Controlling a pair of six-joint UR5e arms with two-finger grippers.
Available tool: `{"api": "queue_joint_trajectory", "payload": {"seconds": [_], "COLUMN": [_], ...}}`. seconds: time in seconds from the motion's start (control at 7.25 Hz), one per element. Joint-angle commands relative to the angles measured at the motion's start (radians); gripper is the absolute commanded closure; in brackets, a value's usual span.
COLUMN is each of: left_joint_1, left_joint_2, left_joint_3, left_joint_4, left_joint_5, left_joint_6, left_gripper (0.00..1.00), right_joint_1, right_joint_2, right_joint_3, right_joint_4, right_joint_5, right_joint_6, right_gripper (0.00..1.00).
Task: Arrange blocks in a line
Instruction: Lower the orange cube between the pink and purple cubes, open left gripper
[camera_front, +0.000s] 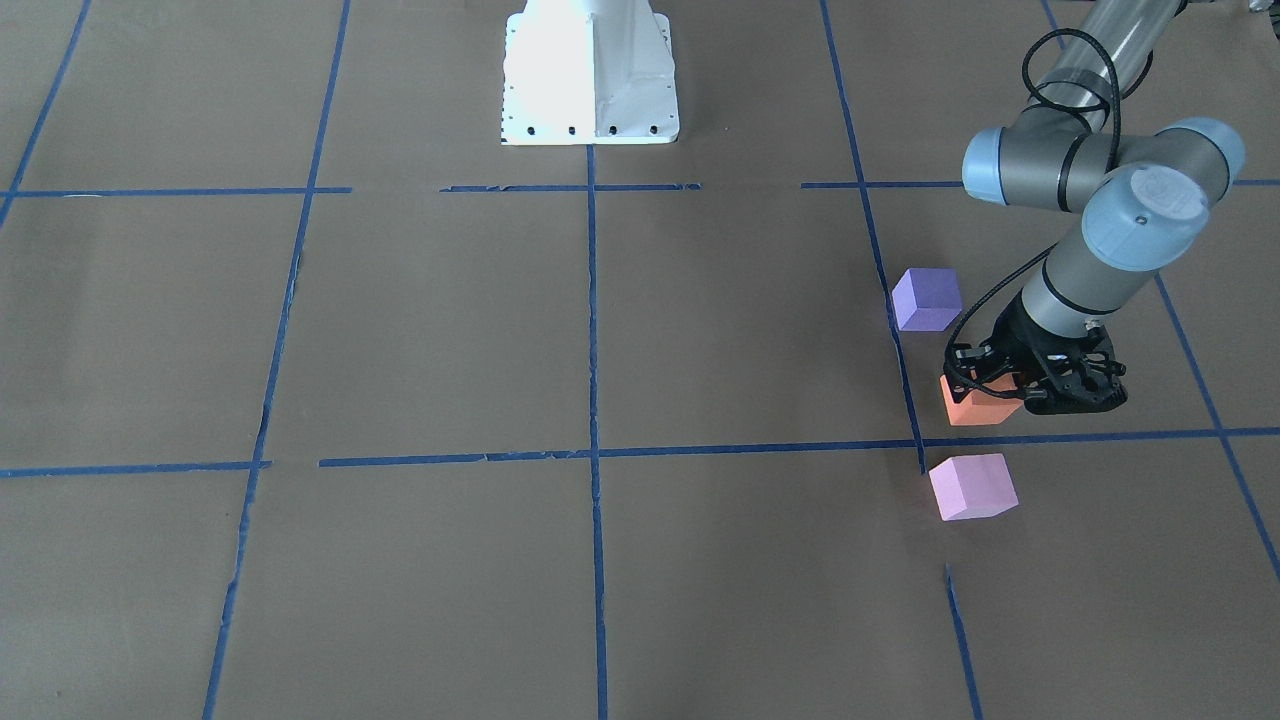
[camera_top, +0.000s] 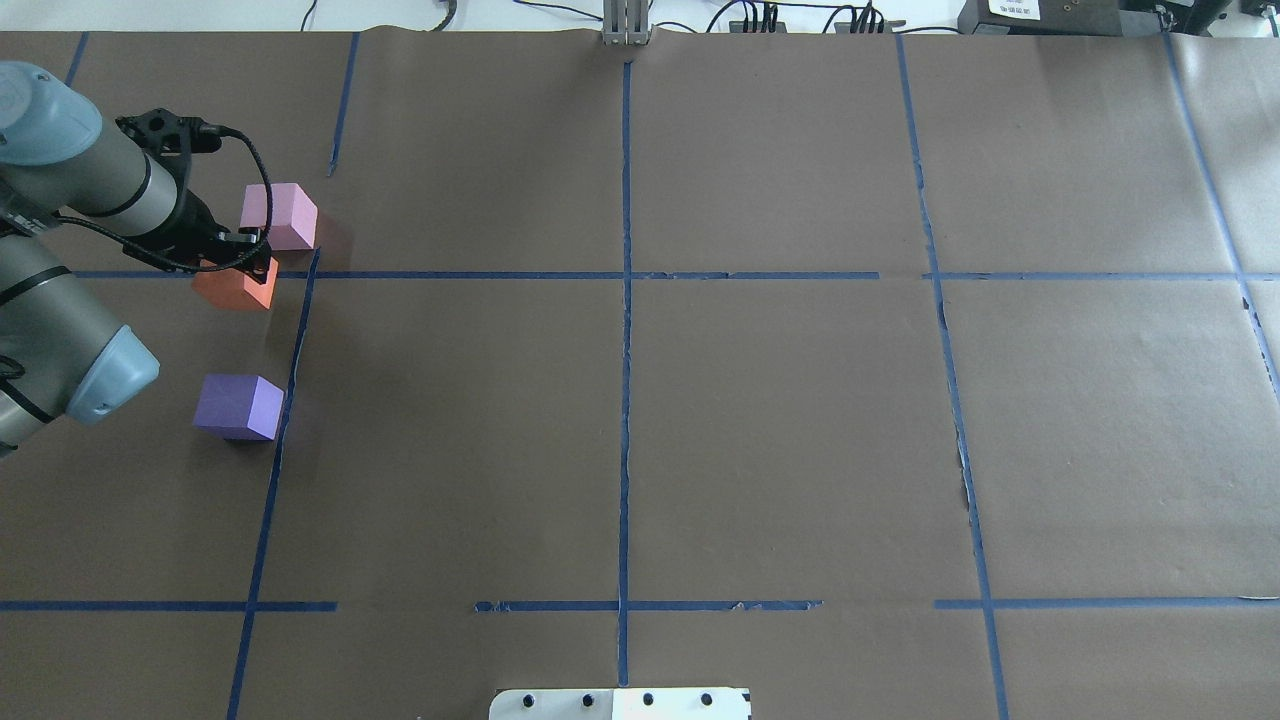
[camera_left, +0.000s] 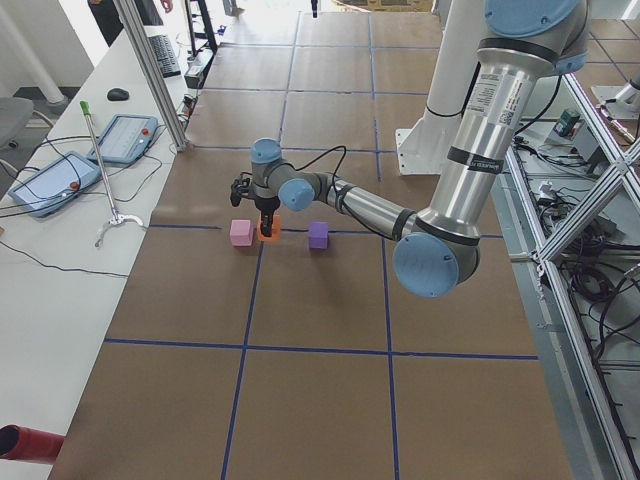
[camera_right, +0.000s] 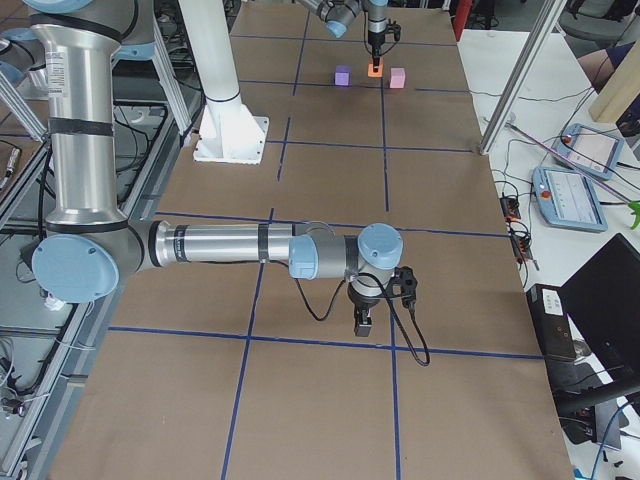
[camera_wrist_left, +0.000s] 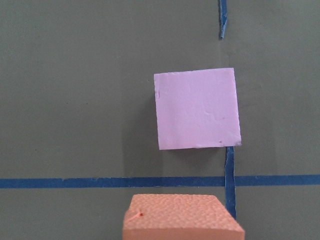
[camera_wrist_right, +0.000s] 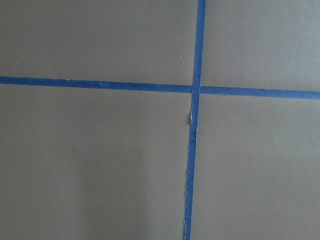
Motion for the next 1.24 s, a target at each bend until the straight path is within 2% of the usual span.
{"api": "queue_joint_trajectory", "payload": {"seconds": [0.0, 0.83, 0.97, 1.1], "left_joint_1": [0.033, 0.043, 0.043, 0.044], "left_joint_2": [0.001, 0.005, 0.005, 0.005], "left_joint_3": [0.034, 0.048, 0.049, 0.057], "left_joint_4": [-0.051, -0.065, -0.065, -0.066], "left_joint_5": [-0.001, -0.004, -0.004, -0.006], "left_joint_6": [-0.028, -0.029, -0.029, -0.029], "left_gripper": [0.76, 0.72, 0.68, 0.56], "right_joint_1": [0.0, 0.0, 0.0, 0.0], "right_joint_2": [0.0, 0.0, 0.0, 0.0], "right_joint_3": [0.0, 0.0, 0.0, 0.0], "right_joint_4": [-0.001, -0.001, -0.001, 0.0], "right_joint_5": [0.0, 0.0, 0.0, 0.0], "right_joint_6": [0.0, 0.002, 0.002, 0.0], "right_gripper": [0.0, 0.0, 0.0, 0.0]}}
